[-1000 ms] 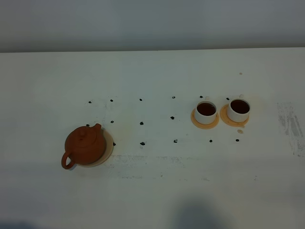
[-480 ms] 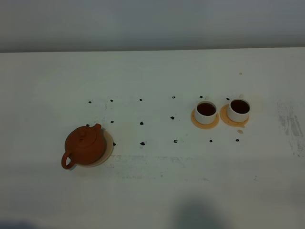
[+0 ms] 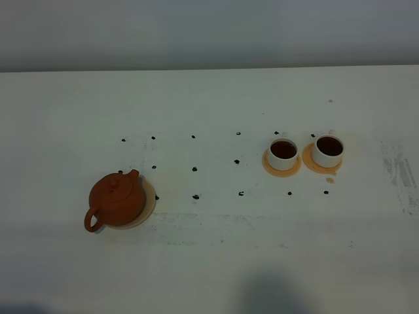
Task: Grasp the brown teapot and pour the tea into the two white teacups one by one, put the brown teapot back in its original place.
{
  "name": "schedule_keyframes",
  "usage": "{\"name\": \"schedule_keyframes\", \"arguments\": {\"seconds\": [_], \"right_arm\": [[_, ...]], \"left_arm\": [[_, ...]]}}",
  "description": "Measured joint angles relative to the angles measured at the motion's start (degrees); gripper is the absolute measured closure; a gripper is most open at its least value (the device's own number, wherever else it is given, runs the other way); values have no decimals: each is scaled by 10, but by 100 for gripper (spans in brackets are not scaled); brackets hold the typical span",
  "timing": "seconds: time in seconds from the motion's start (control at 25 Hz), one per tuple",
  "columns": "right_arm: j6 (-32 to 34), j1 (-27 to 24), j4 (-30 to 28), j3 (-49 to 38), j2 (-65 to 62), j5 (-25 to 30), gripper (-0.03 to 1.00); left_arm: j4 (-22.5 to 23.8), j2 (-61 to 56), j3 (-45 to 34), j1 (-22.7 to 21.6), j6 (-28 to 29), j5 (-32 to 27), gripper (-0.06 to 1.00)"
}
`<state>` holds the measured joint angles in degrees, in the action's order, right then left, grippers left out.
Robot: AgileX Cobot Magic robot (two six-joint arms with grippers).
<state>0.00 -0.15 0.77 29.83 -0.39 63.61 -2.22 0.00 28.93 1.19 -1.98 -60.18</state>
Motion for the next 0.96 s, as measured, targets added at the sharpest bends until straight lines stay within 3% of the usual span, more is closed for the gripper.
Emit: {"name": "schedule_keyframes", "arguments": {"seconds": [0.4, 0.64, 0.96], "right_arm": [[0, 1, -1, 0, 0, 0, 51], [0, 40, 0, 0, 0, 0, 51], [0, 44, 0, 0, 0, 0, 51]], "left_arm": [[0, 0, 0, 0, 0, 0, 37], [0, 0, 0, 0, 0, 0, 37], [0, 0, 0, 0, -1, 0, 37]]}}
